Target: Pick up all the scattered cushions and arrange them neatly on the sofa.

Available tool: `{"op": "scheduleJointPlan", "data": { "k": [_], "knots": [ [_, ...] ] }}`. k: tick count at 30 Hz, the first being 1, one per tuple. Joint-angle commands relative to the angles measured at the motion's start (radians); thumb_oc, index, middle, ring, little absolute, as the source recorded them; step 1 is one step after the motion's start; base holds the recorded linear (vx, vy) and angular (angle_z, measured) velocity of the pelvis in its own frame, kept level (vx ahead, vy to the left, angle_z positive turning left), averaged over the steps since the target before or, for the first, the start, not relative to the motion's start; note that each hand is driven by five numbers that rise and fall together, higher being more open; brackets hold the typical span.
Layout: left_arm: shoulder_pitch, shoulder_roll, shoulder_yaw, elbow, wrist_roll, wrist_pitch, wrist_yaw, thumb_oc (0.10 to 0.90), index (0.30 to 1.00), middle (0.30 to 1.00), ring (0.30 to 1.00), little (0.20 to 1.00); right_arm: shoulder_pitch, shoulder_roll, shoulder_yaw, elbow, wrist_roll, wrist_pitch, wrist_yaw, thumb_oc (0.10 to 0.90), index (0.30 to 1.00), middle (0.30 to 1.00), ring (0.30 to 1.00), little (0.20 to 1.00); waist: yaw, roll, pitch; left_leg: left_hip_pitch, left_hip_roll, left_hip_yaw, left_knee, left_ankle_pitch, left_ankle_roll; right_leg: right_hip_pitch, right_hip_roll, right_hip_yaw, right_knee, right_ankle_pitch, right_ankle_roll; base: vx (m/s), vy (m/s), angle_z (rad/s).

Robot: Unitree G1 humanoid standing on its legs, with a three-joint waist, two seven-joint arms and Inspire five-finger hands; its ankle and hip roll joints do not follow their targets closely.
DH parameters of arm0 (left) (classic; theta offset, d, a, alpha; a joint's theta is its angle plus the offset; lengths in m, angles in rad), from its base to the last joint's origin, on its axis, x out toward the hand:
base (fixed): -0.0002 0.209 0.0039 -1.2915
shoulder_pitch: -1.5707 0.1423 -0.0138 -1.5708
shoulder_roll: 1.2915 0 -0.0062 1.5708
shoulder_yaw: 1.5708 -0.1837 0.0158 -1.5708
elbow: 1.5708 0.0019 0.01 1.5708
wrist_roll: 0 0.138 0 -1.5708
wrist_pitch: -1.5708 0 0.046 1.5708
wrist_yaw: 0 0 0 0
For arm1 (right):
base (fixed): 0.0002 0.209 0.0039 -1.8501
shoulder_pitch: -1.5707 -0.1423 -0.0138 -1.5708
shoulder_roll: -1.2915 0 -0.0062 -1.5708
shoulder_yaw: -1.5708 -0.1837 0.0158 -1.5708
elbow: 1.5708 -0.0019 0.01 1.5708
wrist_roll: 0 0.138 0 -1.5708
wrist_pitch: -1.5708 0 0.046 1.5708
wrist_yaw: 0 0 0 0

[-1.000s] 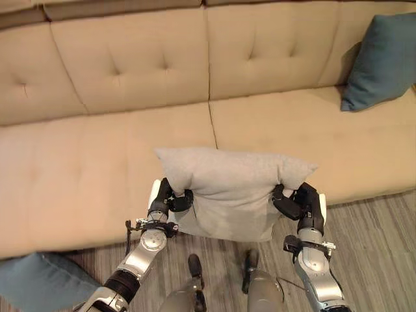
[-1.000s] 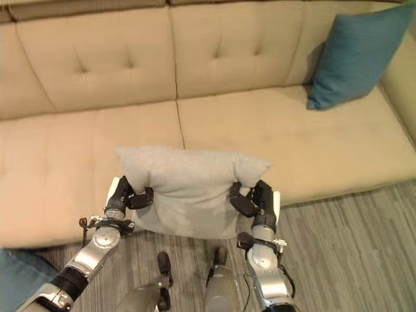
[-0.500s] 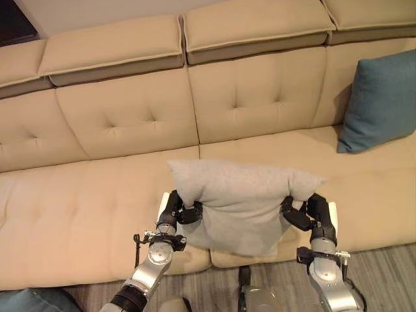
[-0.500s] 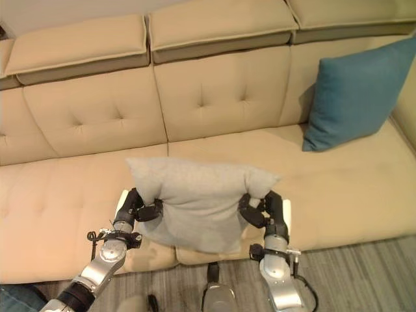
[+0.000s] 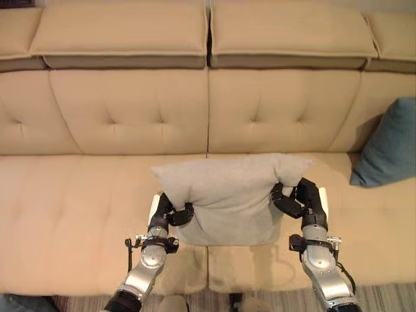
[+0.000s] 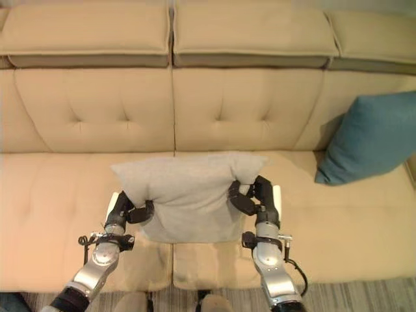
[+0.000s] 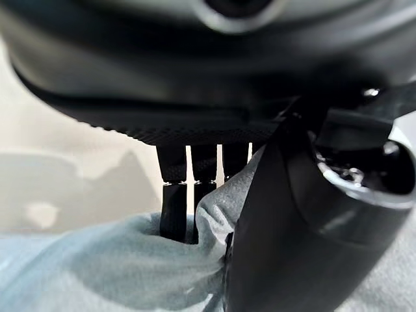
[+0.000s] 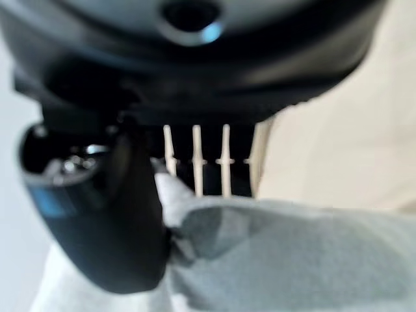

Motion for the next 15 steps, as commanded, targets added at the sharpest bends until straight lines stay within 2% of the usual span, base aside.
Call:
{"op": "scheduleJointPlan", "data": {
  "k": [1, 4, 5, 9, 14, 15],
  "knots": [
    [-0.036, 0.039, 0.036, -0.113, 0.063, -0.109, 0.043, 0.400, 0.300, 0.300, 0.300, 0.300, -0.063, -0.025, -0.061, -0.137, 0.002, -0.132, -0.029, 0.400, 0.300, 0.300, 0.300, 0.300, 0.037, -0.018, -0.120, -0.199, 0.009, 0.029, 0.086, -0.073, -0.010, 0.006, -0.037, 0.012, 0.187, -0.143, 0.084, 0.02, 0.103, 0.54],
    [-0.054, 0.057, 0.042, -0.123, 0.069, -0.113, 0.047, 0.400, 0.300, 0.300, 0.300, 0.300, -0.104, -0.022, -0.071, -0.151, 0.000, -0.137, -0.054, 0.400, 0.300, 0.300, 0.300, 0.300, 0.045, -0.030, -0.109, -0.242, -0.004, 0.033, 0.085, -0.081, -0.004, -0.029, -0.040, 0.007, 0.157, -0.125, 0.089, -0.02, 0.042, 0.48],
    [-0.082, 0.066, 0.054, -0.136, 0.075, -0.118, 0.062, 0.400, 0.300, 0.300, 0.300, 0.300, -0.141, -0.031, -0.076, -0.169, -0.013, -0.141, -0.074, 0.400, 0.300, 0.300, 0.300, 0.300, 0.051, -0.034, -0.092, -0.277, -0.017, 0.032, 0.093, -0.083, -0.004, -0.061, -0.045, 0.008, 0.146, -0.096, 0.092, -0.05, 0.035, 0.20],
    [-0.120, 0.073, 0.082, -0.151, 0.085, -0.132, 0.088, 0.400, 0.300, 0.300, 0.300, 0.300, -0.163, -0.036, -0.085, -0.171, -0.027, -0.147, -0.099, 0.400, 0.300, 0.300, 0.300, 0.300, 0.058, -0.029, -0.085, -0.321, -0.020, 0.028, 0.123, -0.094, -0.001, -0.087, -0.050, 0.018, 0.143, -0.081, 0.097, -0.10, -0.002, 0.00],
    [-0.103, 0.069, 0.100, -0.175, 0.070, -0.139, 0.081, 0.400, 0.300, 0.300, 0.300, 0.300, -0.129, -0.037, -0.079, -0.165, -0.027, -0.138, -0.085, 0.400, 0.300, 0.300, 0.300, 0.300, 0.069, -0.021, -0.086, -0.318, -0.011, 0.022, 0.157, -0.097, -0.007, -0.063, -0.038, 0.034, 0.153, -0.139, 0.080, -0.10, -0.098, -0.08],
    [-0.076, 0.065, 0.101, -0.171, 0.060, -0.132, 0.068, 0.400, 0.300, 0.300, 0.300, 0.300, -0.110, -0.033, -0.077, -0.161, -0.020, -0.132, -0.073, 0.400, 0.300, 0.300, 0.300, 0.300, 0.072, -0.013, -0.089, -0.310, 0.000, 0.016, 0.164, -0.086, -0.014, -0.055, -0.025, 0.035, 0.179, -0.162, 0.067, -0.15, -0.140, -0.06]
  ]
}}
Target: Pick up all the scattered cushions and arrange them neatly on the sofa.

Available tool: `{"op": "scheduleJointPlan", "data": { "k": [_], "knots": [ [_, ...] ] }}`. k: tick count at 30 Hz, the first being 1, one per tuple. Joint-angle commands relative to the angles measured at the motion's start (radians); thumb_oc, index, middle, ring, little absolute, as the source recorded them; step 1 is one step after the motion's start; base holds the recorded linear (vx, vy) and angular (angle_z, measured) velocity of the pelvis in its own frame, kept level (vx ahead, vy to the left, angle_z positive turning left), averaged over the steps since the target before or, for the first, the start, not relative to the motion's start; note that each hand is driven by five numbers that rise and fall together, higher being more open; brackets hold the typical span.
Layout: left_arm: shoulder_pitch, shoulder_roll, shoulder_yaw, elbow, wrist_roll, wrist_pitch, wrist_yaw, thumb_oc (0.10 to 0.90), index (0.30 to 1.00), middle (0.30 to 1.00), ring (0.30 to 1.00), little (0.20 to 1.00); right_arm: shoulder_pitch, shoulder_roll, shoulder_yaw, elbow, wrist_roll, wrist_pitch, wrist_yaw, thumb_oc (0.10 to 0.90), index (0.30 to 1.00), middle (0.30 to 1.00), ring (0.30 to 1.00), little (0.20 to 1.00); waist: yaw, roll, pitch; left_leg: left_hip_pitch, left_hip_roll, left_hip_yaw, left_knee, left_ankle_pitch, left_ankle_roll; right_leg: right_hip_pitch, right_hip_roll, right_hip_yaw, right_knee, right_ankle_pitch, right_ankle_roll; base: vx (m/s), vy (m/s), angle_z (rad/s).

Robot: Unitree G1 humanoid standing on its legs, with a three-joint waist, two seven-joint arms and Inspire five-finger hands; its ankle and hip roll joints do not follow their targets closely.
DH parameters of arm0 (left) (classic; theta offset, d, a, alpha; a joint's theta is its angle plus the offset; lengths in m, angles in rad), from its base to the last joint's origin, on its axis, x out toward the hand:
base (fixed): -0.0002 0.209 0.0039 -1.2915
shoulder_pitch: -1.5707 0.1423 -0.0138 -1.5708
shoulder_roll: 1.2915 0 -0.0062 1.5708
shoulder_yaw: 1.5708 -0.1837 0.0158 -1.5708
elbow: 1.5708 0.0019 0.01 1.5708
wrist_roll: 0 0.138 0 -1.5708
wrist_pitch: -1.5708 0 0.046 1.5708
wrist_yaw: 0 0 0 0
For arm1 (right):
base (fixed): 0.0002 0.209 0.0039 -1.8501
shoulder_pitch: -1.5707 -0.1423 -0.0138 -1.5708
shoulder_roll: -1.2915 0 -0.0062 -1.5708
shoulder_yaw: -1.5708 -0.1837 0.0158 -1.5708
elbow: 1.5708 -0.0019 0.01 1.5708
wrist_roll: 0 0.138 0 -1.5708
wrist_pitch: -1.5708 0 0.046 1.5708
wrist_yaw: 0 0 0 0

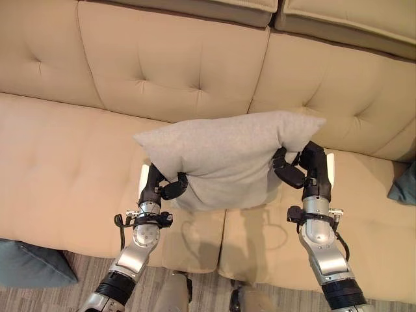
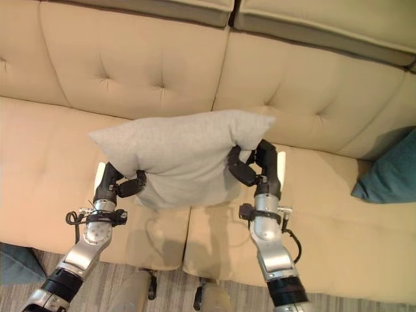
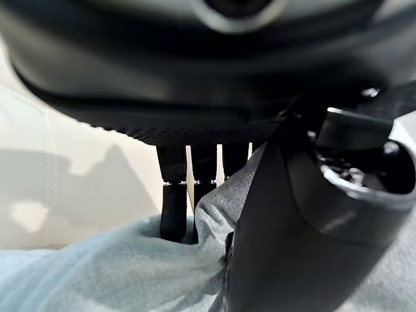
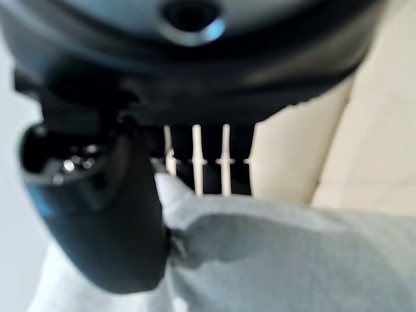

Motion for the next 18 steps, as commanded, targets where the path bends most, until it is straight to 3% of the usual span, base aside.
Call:
{"op": "scheduleJointPlan", "data": {
  "k": [1, 3, 4, 6, 7, 8, 9, 10, 11, 12, 14, 15, 16, 18],
  "knots": [
    [0.001, 0.015, 0.053, -0.066, 0.038, -0.110, 0.027, 0.400, 0.300, 0.300, 0.300, 0.300, 0.044, -0.028, -0.061, -0.133, -0.005, -0.114, -0.033, 0.400, 0.300, 0.300, 0.300, 0.300, -0.005, 0.021, -0.106, -0.119, 0.053, -0.027, 0.095, -0.015, -0.036, 0.086, 0.031, -0.020, 0.221, -0.252, 0.003, -0.23, -0.190, -0.10],
    [0.024, 0.013, 0.050, -0.068, 0.026, -0.107, 0.010, 0.400, 0.300, 0.300, 0.300, 0.300, 0.056, -0.025, -0.053, -0.125, 0.002, -0.110, -0.026, 0.400, 0.300, 0.300, 0.300, 0.300, -0.004, 0.029, -0.104, -0.108, 0.066, -0.032, 0.099, -0.004, -0.042, 0.099, 0.045, -0.023, 0.238, -0.282, -0.015, -0.18, -0.126, -0.08],
    [0.033, 0.011, 0.046, -0.073, 0.015, -0.104, 0.000, 0.400, 0.300, 0.300, 0.300, 0.300, 0.056, -0.030, -0.046, -0.115, 0.012, -0.105, -0.029, 0.400, 0.300, 0.300, 0.300, 0.300, -0.004, 0.042, -0.077, -0.124, 0.081, -0.047, 0.150, 0.046, -0.077, 0.103, 0.064, -0.039, 0.273, -0.307, -0.039, -0.15, -0.081, -0.10],
    [0.031, 0.008, 0.049, -0.076, 0.008, -0.104, -0.001, 0.400, 0.300, 0.300, 0.300, 0.300, 0.049, -0.036, -0.040, -0.108, 0.011, -0.101, -0.032, 0.400, 0.300, 0.300, 0.300, 0.300, -0.007, 0.047, -0.060, -0.136, 0.087, -0.059, 0.181, 0.057, -0.091, 0.098, 0.071, -0.044, 0.293, -0.312, -0.050, -0.27, -0.081, 0.02],
    [0.026, 0.006, 0.051, -0.073, 0.010, -0.103, -0.003, 0.400, 0.300, 0.300, 0.300, 0.300, 0.041, -0.043, -0.034, -0.104, 0.009, -0.096, -0.032, 0.400, 0.300, 0.300, 0.300, 0.300, -0.011, 0.046, -0.047, -0.136, 0.087, -0.066, 0.218, 0.041, -0.089, 0.091, 0.072, -0.047, 0.305, -0.312, -0.056, -0.52, -0.066, 0.08],
    [0.021, -0.006, 0.052, -0.071, 0.010, -0.100, -0.002, 0.400, 0.300, 0.300, 0.300, 0.300, 0.037, -0.053, -0.025, -0.099, 0.018, -0.090, -0.027, 0.400, 0.300, 0.300, 0.300, 0.300, -0.027, 0.031, -0.031, -0.125, 0.085, -0.057, 0.332, -0.038, -0.060, 0.066, 0.051, -0.060, 0.332, -0.288, -0.060, -0.41, -0.034, 0.00],
    [0.020, -0.006, 0.052, -0.070, 0.010, -0.100, -0.002, 0.400, 0.300, 0.300, 0.300, 0.300, 0.036, -0.053, -0.025, -0.098, 0.018, -0.090, -0.027, 0.400, 0.300, 0.300, 0.300, 0.300, -0.028, 0.033, -0.032, -0.129, 0.085, -0.059, 0.334, -0.036, -0.059, 0.064, 0.052, -0.061, 0.331, -0.285, -0.060, -0.42, 0.002, -0.07],
    [0.014, -0.011, 0.046, -0.070, 0.016, -0.102, -0.006, 0.400, 0.300, 0.300, 0.300, 0.300, 0.042, -0.062, -0.029, -0.096, 0.021, -0.089, -0.022, 0.400, 0.300, 0.300, 0.300, 0.300, -0.049, 0.020, -0.044, -0.076, 0.106, -0.030, 0.410, -0.128, -0.035, 0.047, 0.031, -0.072, 0.330, -0.269, -0.057, -0.16, 0.019, -0.02],
    [0.015, -0.011, 0.046, -0.070, 0.016, -0.102, -0.006, 0.400, 0.300, 0.300, 0.300, 0.300, 0.043, -0.062, -0.029, -0.096, 0.021, -0.089, -0.022, 0.400, 0.300, 0.300, 0.300, 0.300, -0.048, 0.022, -0.042, -0.077, 0.109, -0.030, 0.417, -0.134, -0.035, 0.048, 0.033, -0.071, 0.332, -0.271, -0.057, -0.27, 0.084, 0.23],
    [0.009, -0.016, 0.038, -0.062, 0.019, -0.102, -0.011, 0.400, 0.300, 0.300, 0.300, 0.300, 0.049, -0.067, -0.038, -0.099, 0.028, -0.090, -0.014, 0.400, 0.300, 0.300, 0.300, 0.300, -0.063, 0.026, -0.062, 0.005, 0.121, -0.030, 0.434, -0.185, -0.032, 0.025, 0.024, -0.079, 0.332, -0.257, -0.057, -0.12, 0.072, 0.33],
    [0.007, -0.019, 0.032, -0.062, 0.020, -0.102, -0.010, 0.400, 0.300, 0.300, 0.300, 0.300, 0.055, -0.069, -0.046, -0.099, 0.030, -0.090, -0.014, 0.400, 0.300, 0.300, 0.300, 0.300, -0.074, 0.030, -0.075, 0.053, 0.114, -0.034, 0.416, -0.203, -0.034, 0.013, 0.017, -0.084, 0.329, -0.243, -0.053, -0.10, 0.173, 0.06],
    [0.003, -0.026, 0.015, -0.063, 0.021, -0.093, -0.012, 0.400, 0.300, 0.300, 0.300, 0.300, 0.078, -0.065, -0.071, -0.111, 0.028, -0.081, -0.013, 0.400, 0.300, 0.300, 0.300, 0.300, -0.097, 0.046, -0.096, 0.113, 0.104, -0.030, 0.311, -0.245, -0.029, 0.007, 0.005, -0.087, 0.335, -0.236, -0.035, -0.07, 0.329, 0.04],
    [0.003, -0.031, 0.011, -0.059, 0.027, -0.084, -0.016, 0.400, 0.300, 0.300, 0.300, 0.300, 0.083, -0.057, -0.085, -0.111, 0.023, -0.076, -0.011, 0.400, 0.300, 0.300, 0.300, 0.300, -0.104, 0.050, -0.110, 0.135, 0.085, -0.031, 0.247, -0.251, -0.026, 0.001, -0.005, -0.079, 0.334, -0.216, -0.021, -0.05, 0.275, 0.23],
    [0.003, -0.033, 0.010, -0.059, 0.028, -0.085, -0.014, 0.400, 0.300, 0.300, 0.300, 0.300, 0.083, -0.055, -0.089, -0.111, 0.019, -0.072, -0.015, 0.400, 0.300, 0.300, 0.300, 0.300, -0.107, 0.047, -0.111, 0.120, 0.061, -0.041, 0.241, -0.243, -0.024, -0.008, -0.020, -0.076, 0.331, -0.198, -0.015, -0.08, 0.198, 0.43]
  ]
}}
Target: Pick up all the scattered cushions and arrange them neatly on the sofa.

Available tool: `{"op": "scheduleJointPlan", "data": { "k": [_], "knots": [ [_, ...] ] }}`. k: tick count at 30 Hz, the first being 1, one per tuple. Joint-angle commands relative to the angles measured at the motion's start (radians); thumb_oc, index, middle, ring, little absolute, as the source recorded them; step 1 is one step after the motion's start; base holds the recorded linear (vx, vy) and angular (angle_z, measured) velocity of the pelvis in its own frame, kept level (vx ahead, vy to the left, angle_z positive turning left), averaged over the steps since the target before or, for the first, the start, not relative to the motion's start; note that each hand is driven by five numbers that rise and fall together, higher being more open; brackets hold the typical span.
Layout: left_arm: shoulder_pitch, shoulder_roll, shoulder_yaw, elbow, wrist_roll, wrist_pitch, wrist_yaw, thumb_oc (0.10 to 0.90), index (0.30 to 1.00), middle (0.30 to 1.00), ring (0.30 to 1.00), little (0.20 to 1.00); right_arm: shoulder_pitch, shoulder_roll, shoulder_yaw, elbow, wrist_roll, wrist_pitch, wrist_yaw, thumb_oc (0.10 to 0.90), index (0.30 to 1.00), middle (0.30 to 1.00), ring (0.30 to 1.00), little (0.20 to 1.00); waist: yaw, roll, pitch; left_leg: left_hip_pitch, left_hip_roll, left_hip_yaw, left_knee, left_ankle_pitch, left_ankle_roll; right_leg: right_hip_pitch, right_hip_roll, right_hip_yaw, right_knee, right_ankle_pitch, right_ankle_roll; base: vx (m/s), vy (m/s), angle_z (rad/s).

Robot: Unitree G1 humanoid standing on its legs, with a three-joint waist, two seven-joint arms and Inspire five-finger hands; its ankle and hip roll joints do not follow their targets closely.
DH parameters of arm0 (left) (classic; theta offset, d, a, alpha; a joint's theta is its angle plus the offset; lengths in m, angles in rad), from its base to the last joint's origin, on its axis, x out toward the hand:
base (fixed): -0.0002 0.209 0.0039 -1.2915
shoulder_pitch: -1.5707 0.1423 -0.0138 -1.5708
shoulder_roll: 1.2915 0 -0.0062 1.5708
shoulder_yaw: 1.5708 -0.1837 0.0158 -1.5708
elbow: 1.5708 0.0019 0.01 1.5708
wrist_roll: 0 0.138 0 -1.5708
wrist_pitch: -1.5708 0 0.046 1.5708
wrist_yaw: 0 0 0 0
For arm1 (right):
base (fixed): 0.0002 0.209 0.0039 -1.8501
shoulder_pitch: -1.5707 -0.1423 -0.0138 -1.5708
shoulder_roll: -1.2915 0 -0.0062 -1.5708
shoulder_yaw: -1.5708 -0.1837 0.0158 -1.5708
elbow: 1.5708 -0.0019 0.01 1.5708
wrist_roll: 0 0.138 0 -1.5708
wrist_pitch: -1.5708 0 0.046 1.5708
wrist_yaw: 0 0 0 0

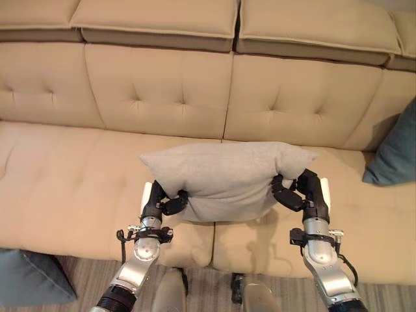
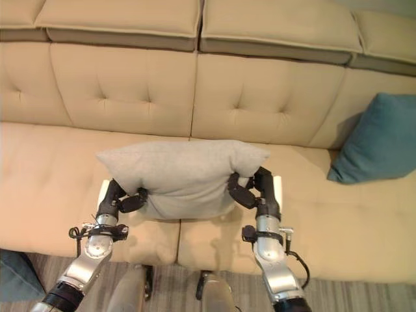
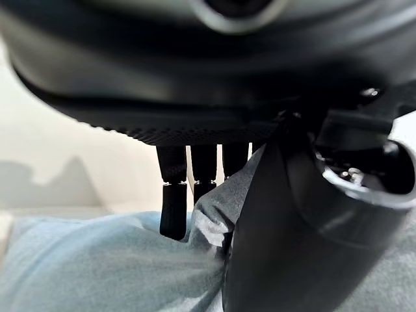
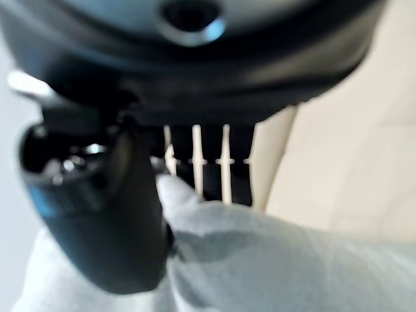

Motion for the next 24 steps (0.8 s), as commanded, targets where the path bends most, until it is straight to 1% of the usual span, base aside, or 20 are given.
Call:
{"op": "scheduleJointPlan", "data": {
  "k": [1, 3, 4, 5, 6, 7, 9, 10, 11, 12, 15, 17, 18, 19, 20, 21, 22, 23, 24],
  "knots": [
    [-0.052, 0.036, 0.035, -0.089, 0.036, -0.086, 0.028, 0.400, 0.300, 0.300, 0.300, 0.300, -0.062, 0.002, -0.065, -0.104, -0.005, -0.080, -0.039, 0.400, 0.300, 0.300, 0.300, 0.300, 0.026, -0.032, -0.130, 0.044, -0.066, -0.002, -0.087, 0.033, 0.026, 0.029, -0.020, 0.025, 0.070, -0.097, 0.025, -0.12, 0.294, 0.19],
    [-0.048, 0.038, 0.036, -0.087, 0.039, -0.084, 0.025, 0.400, 0.300, 0.300, 0.300, 0.300, -0.068, 0.008, -0.065, -0.102, -0.013, -0.077, -0.041, 0.400, 0.300, 0.300, 0.300, 0.300, 0.027, -0.030, -0.131, 0.055, -0.071, 0.012, -0.110, 0.038, 0.032, 0.025, -0.029, 0.026, 0.073, -0.089, 0.034, -0.08, 0.199, -0.12],
    [-0.048, 0.040, 0.037, -0.089, 0.042, -0.083, 0.026, 0.400, 0.300, 0.300, 0.300, 0.300, -0.073, 0.017, -0.064, -0.102, -0.019, -0.076, -0.048, 0.400, 0.300, 0.300, 0.300, 0.300, 0.028, -0.023, -0.127, 0.059, -0.078, 0.022, -0.129, 0.048, 0.041, 0.011, -0.041, 0.025, 0.094, -0.077, 0.045, -0.13, 0.184, -0.16],
    [-0.054, 0.049, 0.035, -0.093, 0.051, -0.083, 0.023, 0.400, 0.300, 0.300, 0.300, 0.300, -0.076, 0.033, -0.063, -0.105, -0.022, -0.075, -0.047, 0.400, 0.300, 0.300, 0.300, 0.300, 0.023, -0.015, -0.117, 0.055, -0.080, 0.029, -0.140, 0.059, 0.051, -0.001, -0.048, 0.038, 0.143, -0.070, 0.053, -0.13, 0.183, -0.17],
    [-0.054, 0.049, 0.035, -0.092, 0.051, -0.083, 0.023, 0.400, 0.300, 0.300, 0.300, 0.300, -0.076, 0.034, -0.063, -0.105, -0.022, -0.075, -0.047, 0.400, 0.300, 0.300, 0.300, 0.300, 0.025, -0.017, -0.117, 0.055, -0.082, 0.031, -0.141, 0.059, 0.052, -0.005, -0.050, 0.041, 0.148, -0.072, 0.054, -0.14, 0.164, -0.17],
    [-0.063, 0.057, 0.035, -0.083, 0.063, -0.081, 0.031, 0.400, 0.300, 0.300, 0.300, 0.300, -0.078, 0.052, -0.058, -0.101, -0.018, -0.080, -0.052, 0.400, 0.300, 0.300, 0.300, 0.300, 0.024, -0.011, -0.112, 0.047, -0.087, 0.039, -0.136, 0.064, 0.063, 0.009, -0.045, 0.060, 0.188, -0.087, 0.049, -0.06, 0.071, -0.17],
    [-0.067, 0.059, 0.037, -0.070, 0.069, -0.078, 0.034, 0.400, 0.300, 0.300, 0.300, 0.300, -0.077, 0.058, -0.055, -0.096, -0.015, -0.081, -0.050, 0.400, 0.300, 0.300, 0.300, 0.300, 0.029, -0.012, -0.118, 0.049, -0.091, 0.046, -0.143, 0.065, 0.064, 0.026, -0.043, 0.057, 0.178, -0.095, 0.048, -0.02, 0.047, -0.10],
    [-0.064, 0.060, 0.039, -0.059, 0.081, -0.076, 0.035, 0.400, 0.300, 0.300, 0.300, 0.300, -0.078, 0.062, -0.049, -0.087, -0.027, -0.081, -0.052, 0.400, 0.300, 0.300, 0.300, 0.300, 0.048, -0.017, -0.141, 0.059, -0.096, 0.060, -0.166, 0.068, 0.063, 0.068, -0.032, 0.025, 0.134, -0.114, 0.042, 0.07, -0.010, -0.08],
    [-0.062, 0.060, 0.044, -0.054, 0.085, -0.074, 0.035, 0.400, 0.300, 0.300, 0.300, 0.300, -0.080, 0.059, -0.049, -0.086, -0.032, -0.081, -0.057, 0.400, 0.300, 0.300, 0.300, 0.300, 0.054, -0.020, -0.154, 0.066, -0.099, 0.061, -0.176, 0.069, 0.065, 0.083, -0.029, 0.015, 0.107, -0.122, 0.044, 0.11, -0.056, -0.17],
    [-0.061, 0.059, 0.045, -0.053, 0.088, -0.072, 0.040, 0.400, 0.300, 0.300, 0.300, 0.300, -0.082, 0.055, -0.047, -0.090, -0.037, -0.080, -0.058, 0.400, 0.300, 0.300, 0.300, 0.300, 0.056, -0.021, -0.165, 0.075, -0.095, 0.060, -0.184, 0.072, 0.065, 0.083, -0.021, 0.020, 0.101, -0.128, 0.044, 0.08, -0.075, -0.25],
    [-0.088, 0.056, 0.048, -0.025, 0.085, -0.067, 0.070, 0.400, 0.300, 0.300, 0.300, 0.300, -0.104, 0.047, -0.036, -0.103, -0.028, -0.086, -0.070, 0.400, 0.300, 0.300, 0.300, 0.300, 0.044, -0.019, -0.160, 0.077, -0.083, 0.064, -0.174, 0.078, 0.064, 0.061, 0.001, 0.066, 0.148, -0.117, 0.056, 0.01, -0.119, -0.15],
    [-0.096, 0.055, 0.048, -0.009, 0.090, -0.064, 0.081, 0.400, 0.300, 0.300, 0.300, 0.300, -0.121, 0.044, -0.024, -0.111, -0.019, -0.086, -0.065, 0.400, 0.300, 0.300, 0.300, 0.300, 0.042, -0.025, -0.161, 0.073, -0.078, 0.064, -0.150, 0.074, 0.057, 0.076, 0.010, 0.074, 0.143, -0.139, 0.041, -0.02, -0.162, -0.13],
    [-0.096, 0.055, 0.048, -0.009, 0.090, -0.065, 0.081, 0.400, 0.300, 0.300, 0.300, 0.300, -0.121, 0.044, -0.024, -0.110, -0.019, -0.086, -0.065, 0.400, 0.300, 0.300, 0.300, 0.300, 0.041, -0.025, -0.160, 0.073, -0.078, 0.064, -0.149, 0.073, 0.057, 0.077, 0.010, 0.073, 0.143, -0.140, 0.040, 0.01, -0.197, -0.13],
    [-0.087, 0.053, 0.053, -0.011, 0.087, -0.065, 0.085, 0.400, 0.300, 0.300, 0.300, 0.300, -0.119, 0.042, -0.014, -0.121, -0.011, -0.086, -0.057, 0.400, 0.300, 0.300, 0.300, 0.300, 0.042, -0.031, -0.166, 0.069, -0.071, 0.063, -0.108, 0.069, 0.047, 0.095, 0.021, 0.069, 0.130, -0.164, 0.022, 0.01, -0.126, -0.09],
    [-0.087, 0.053, 0.054, -0.011, 0.087, -0.065, 0.084, 0.400, 0.300, 0.300, 0.300, 0.300, -0.118, 0.042, -0.014, -0.122, -0.011, -0.086, -0.057, 0.400, 0.300, 0.300, 0.300, 0.300, 0.041, -0.030, -0.165, 0.068, -0.069, 0.062, -0.104, 0.067, 0.047, 0.097, 0.022, 0.068, 0.129, -0.165, 0.021, 0.01, -0.283, -0.10],
    [-0.078, 0.046, 0.058, -0.013, 0.079, -0.070, 0.080, 0.400, 0.300, 0.300, 0.300, 0.300, -0.110, 0.036, -0.016, -0.131, 0.001, -0.090, -0.049, 0.400, 0.300, 0.300, 0.300, 0.300, 0.045, -0.046, -0.163, 0.036, -0.055, 0.063, -0.013, 0.087, 0.023, 0.134, 0.038, 0.068, 0.073, -0.175, -0.002, 0.00, -0.164, -0.09],
    [-0.077, 0.046, 0.058, -0.013, 0.079, -0.070, 0.080, 0.400, 0.300, 0.300, 0.300, 0.300, -0.110, 0.037, -0.016, -0.131, 0.001, -0.091, -0.049, 0.400, 0.300, 0.300, 0.300, 0.300, 0.043, -0.044, -0.163, 0.032, -0.052, 0.059, -0.005, 0.083, 0.021, 0.138, 0.042, 0.064, 0.068, -0.172, -0.003, -0.09, -0.324, -0.07],
    [-0.079, 0.042, 0.059, -0.012, 0.070, -0.073, 0.087, 0.400, 0.300, 0.300, 0.300, 0.300, -0.109, 0.028, -0.014, -0.128, 0.011, -0.095, -0.058, 0.400, 0.300, 0.300, 0.300, 0.300, 0.052, -0.056, -0.142, -0.066, -0.028, 0.040, 0.159, 0.163, -0.017, 0.165, 0.058, 0.054, 0.020, -0.170, -0.029, -0.12, -0.216, 0.07],
    [-0.079, 0.038, 0.060, -0.011, 0.066, -0.073, 0.091, 0.400, 0.300, 0.300, 0.300, 0.300, -0.109, 0.024, -0.011, -0.124, 0.011, -0.094, -0.062, 0.400, 0.300, 0.300, 0.300, 0.300, 0.056, -0.059, -0.137, -0.091, -0.020, 0.033, 0.194, 0.166, -0.015, 0.169, 0.063, 0.050, 0.007, -0.168, -0.037, -0.10, -0.244, 0.19]
  ]
}}
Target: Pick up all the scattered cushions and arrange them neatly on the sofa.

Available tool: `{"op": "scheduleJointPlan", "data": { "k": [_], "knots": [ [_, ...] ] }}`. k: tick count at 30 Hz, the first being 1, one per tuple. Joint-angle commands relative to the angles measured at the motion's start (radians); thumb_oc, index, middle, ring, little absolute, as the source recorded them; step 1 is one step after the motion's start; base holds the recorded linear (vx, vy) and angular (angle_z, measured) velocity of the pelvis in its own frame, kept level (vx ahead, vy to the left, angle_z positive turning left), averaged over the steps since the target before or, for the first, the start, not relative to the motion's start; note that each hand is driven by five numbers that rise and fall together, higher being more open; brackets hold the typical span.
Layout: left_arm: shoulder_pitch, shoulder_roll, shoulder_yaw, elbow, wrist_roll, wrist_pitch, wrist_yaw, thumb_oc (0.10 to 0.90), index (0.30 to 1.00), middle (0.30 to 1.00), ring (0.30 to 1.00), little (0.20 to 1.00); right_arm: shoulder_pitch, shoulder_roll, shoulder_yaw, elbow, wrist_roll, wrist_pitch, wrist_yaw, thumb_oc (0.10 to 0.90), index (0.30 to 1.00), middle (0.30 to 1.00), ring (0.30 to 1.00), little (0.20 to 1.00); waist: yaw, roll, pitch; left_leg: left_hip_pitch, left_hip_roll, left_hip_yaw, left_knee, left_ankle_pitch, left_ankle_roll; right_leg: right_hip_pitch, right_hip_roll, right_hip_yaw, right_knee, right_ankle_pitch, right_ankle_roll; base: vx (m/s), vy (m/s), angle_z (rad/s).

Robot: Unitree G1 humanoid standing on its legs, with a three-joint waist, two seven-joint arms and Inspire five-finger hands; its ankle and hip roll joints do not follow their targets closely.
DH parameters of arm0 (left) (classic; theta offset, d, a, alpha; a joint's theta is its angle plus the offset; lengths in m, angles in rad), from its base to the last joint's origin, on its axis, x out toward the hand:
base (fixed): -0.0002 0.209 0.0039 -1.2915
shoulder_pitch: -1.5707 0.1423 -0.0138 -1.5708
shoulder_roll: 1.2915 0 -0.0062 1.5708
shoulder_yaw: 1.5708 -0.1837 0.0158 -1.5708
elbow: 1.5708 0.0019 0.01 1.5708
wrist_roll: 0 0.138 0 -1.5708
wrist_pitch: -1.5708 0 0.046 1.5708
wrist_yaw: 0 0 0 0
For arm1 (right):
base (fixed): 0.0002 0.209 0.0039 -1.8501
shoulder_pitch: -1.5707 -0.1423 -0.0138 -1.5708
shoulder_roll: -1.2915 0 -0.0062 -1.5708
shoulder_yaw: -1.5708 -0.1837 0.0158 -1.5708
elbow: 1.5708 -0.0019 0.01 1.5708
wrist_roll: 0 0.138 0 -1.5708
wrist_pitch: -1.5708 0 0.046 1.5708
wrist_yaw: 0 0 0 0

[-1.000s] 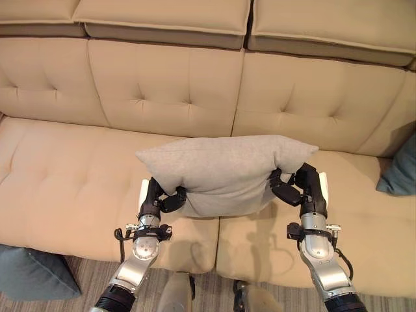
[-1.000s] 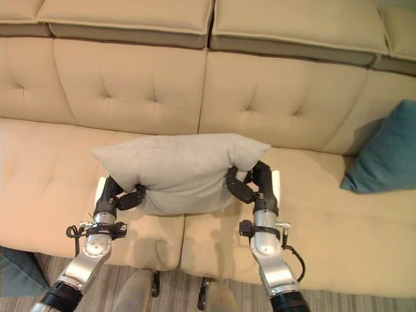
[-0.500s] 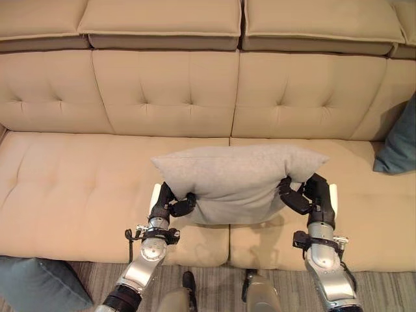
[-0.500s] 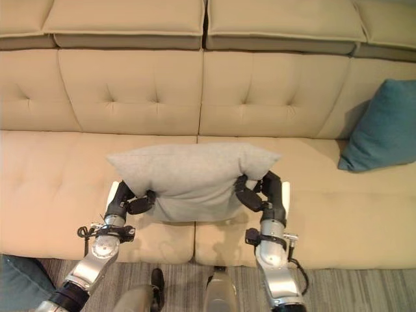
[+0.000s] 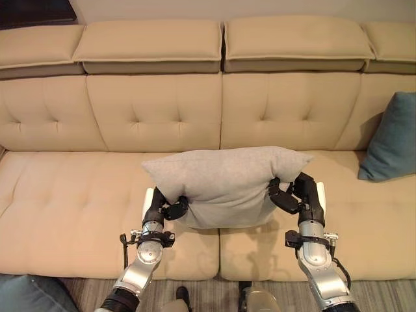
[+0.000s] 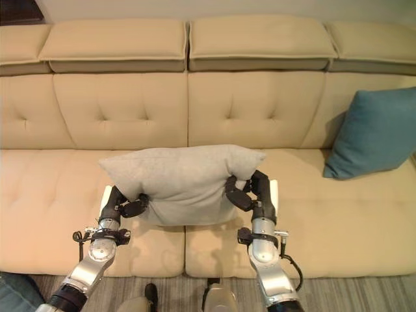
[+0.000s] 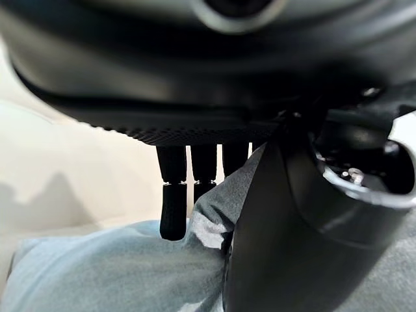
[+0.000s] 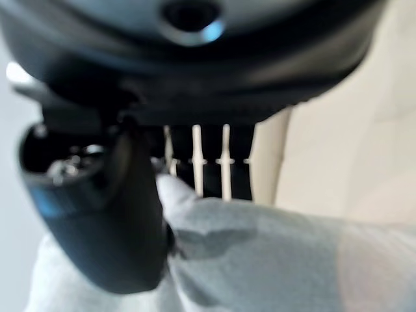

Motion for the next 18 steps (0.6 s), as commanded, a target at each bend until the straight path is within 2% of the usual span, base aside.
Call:
{"op": "scheduleJointPlan", "data": {
  "k": [1, 3, 4, 5, 6, 11, 18],
  "knots": [
    [-0.085, 0.035, 0.036, -0.059, 0.026, -0.093, 0.060, 0.400, 0.300, 0.300, 0.300, 0.300, -0.074, -0.028, -0.061, -0.129, 0.027, -0.131, -0.056, 0.400, 0.300, 0.300, 0.300, 0.300, 0.006, -0.044, -0.084, -0.198, -0.038, -0.058, 0.225, 0.031, 0.021, 0.152, 0.023, 0.016, -0.083, -0.097, -0.008, 0.01, -0.084, 0.19],
    [-0.082, 0.032, 0.039, -0.057, 0.029, -0.091, 0.065, 0.400, 0.300, 0.300, 0.300, 0.300, -0.074, -0.028, -0.060, -0.126, 0.029, -0.130, -0.057, 0.400, 0.300, 0.300, 0.300, 0.300, 0.011, -0.042, -0.087, -0.189, -0.047, -0.074, 0.166, 0.016, 0.027, 0.159, 0.027, 0.020, -0.092, -0.099, -0.004, 0.09, -0.001, -0.04],
    [-0.079, 0.031, 0.038, -0.051, 0.046, -0.079, 0.074, 0.400, 0.300, 0.300, 0.300, 0.300, -0.072, -0.029, -0.061, -0.116, 0.028, -0.128, -0.063, 0.400, 0.300, 0.300, 0.300, 0.300, 0.020, -0.023, -0.101, -0.173, -0.041, -0.116, -0.032, 0.045, 0.026, 0.170, 0.049, 0.030, -0.099, -0.108, 0.009, 0.12, 0.030, -0.05],
    [-0.078, 0.030, 0.037, -0.051, 0.046, -0.079, 0.075, 0.400, 0.300, 0.300, 0.300, 0.300, -0.071, -0.029, -0.061, -0.116, 0.028, -0.128, -0.063, 0.400, 0.300, 0.300, 0.300, 0.300, 0.020, -0.025, -0.101, -0.163, -0.042, -0.114, -0.050, 0.054, 0.025, 0.172, 0.047, 0.031, -0.101, -0.107, 0.008, 0.18, 0.060, 0.05],
    [-0.092, 0.030, 0.035, -0.033, 0.054, -0.078, 0.083, 0.400, 0.300, 0.300, 0.300, 0.300, -0.069, -0.037, -0.065, -0.118, 0.020, -0.129, -0.066, 0.400, 0.300, 0.300, 0.300, 0.300, 0.010, -0.014, -0.114, -0.139, -0.032, -0.122, -0.129, 0.089, 0.015, 0.180, 0.052, 0.034, -0.123, -0.109, 0.015, 0.07, 0.022, -0.06],
    [-0.113, 0.054, 0.028, -0.034, 0.080, -0.071, 0.079, 0.400, 0.300, 0.300, 0.300, 0.300, -0.061, -0.039, -0.068, -0.120, 0.012, -0.123, -0.063, 0.400, 0.300, 0.300, 0.300, 0.300, -0.010, -0.001, -0.148, -0.069, -0.033, -0.111, -0.231, 0.115, 0.014, 0.187, 0.043, 0.038, -0.178, -0.078, 0.028, 0.10, 0.079, -0.25],
    [-0.073, 0.063, 0.046, -0.091, 0.106, -0.059, 0.062, 0.400, 0.300, 0.300, 0.300, 0.300, -0.037, -0.029, -0.080, -0.132, -0.002, -0.112, -0.053, 0.400, 0.300, 0.300, 0.300, 0.300, -0.001, -0.006, -0.154, -0.008, -0.046, -0.094, -0.282, 0.108, 0.023, 0.211, 0.033, 0.055, -0.229, -0.045, 0.046, 0.07, 0.052, -0.10]
  ]
}}
